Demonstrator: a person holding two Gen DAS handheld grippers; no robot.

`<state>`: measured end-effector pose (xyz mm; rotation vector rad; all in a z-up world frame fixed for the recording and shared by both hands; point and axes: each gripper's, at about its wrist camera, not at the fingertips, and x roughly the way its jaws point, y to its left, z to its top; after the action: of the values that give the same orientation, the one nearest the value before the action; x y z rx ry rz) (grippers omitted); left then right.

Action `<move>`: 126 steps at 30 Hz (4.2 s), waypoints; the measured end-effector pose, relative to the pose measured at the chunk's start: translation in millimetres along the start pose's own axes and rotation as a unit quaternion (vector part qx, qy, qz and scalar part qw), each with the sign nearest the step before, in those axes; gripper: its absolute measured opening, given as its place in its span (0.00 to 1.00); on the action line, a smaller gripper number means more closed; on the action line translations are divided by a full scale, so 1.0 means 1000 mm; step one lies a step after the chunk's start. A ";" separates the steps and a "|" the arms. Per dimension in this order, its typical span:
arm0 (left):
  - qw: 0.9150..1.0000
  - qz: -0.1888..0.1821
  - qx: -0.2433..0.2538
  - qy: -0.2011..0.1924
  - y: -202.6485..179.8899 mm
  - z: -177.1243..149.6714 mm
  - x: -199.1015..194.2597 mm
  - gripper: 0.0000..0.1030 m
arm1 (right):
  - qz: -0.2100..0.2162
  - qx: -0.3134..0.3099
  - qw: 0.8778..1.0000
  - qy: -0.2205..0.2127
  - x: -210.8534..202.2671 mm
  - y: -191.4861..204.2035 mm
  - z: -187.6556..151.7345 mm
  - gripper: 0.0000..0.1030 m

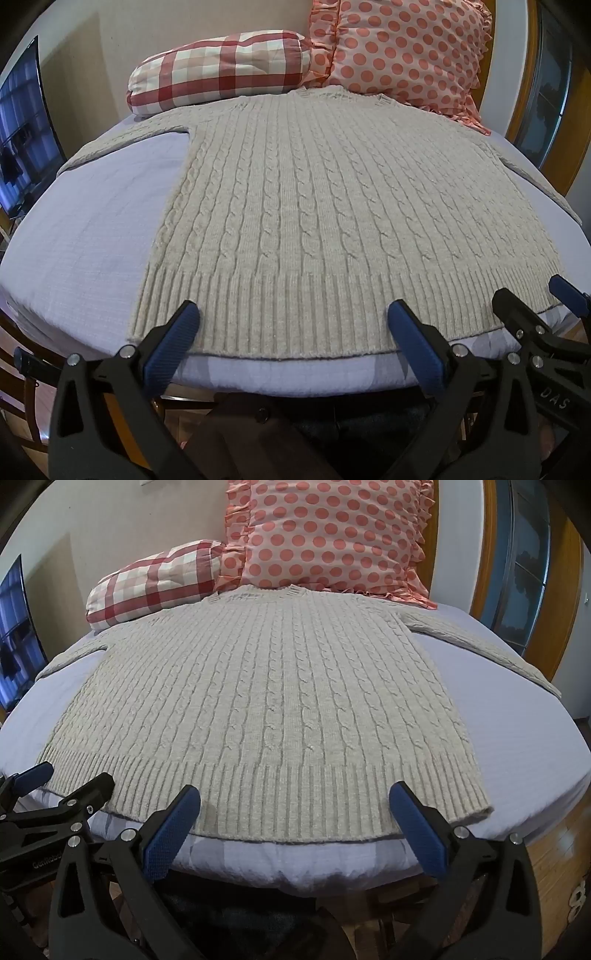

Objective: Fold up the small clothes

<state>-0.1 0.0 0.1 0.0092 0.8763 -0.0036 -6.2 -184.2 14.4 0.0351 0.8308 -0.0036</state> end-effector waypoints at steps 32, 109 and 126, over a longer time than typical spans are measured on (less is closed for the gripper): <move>1.000 0.000 0.000 -0.002 0.000 0.000 0.000 0.98 | 0.002 0.001 1.000 0.002 0.000 0.003 0.000 0.99; 0.997 -0.029 0.001 -0.072 0.014 0.070 -0.016 0.98 | -0.025 0.471 0.882 0.011 0.084 -0.344 0.136 0.68; 0.997 -0.047 -0.029 -0.046 0.037 0.094 0.020 0.98 | -0.018 0.596 0.800 -0.060 0.116 -0.437 0.110 0.10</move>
<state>84.9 36.4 45.2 -0.0860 0.7834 -0.0653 146.1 -623.5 -9.7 1.2076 0.5847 -0.5674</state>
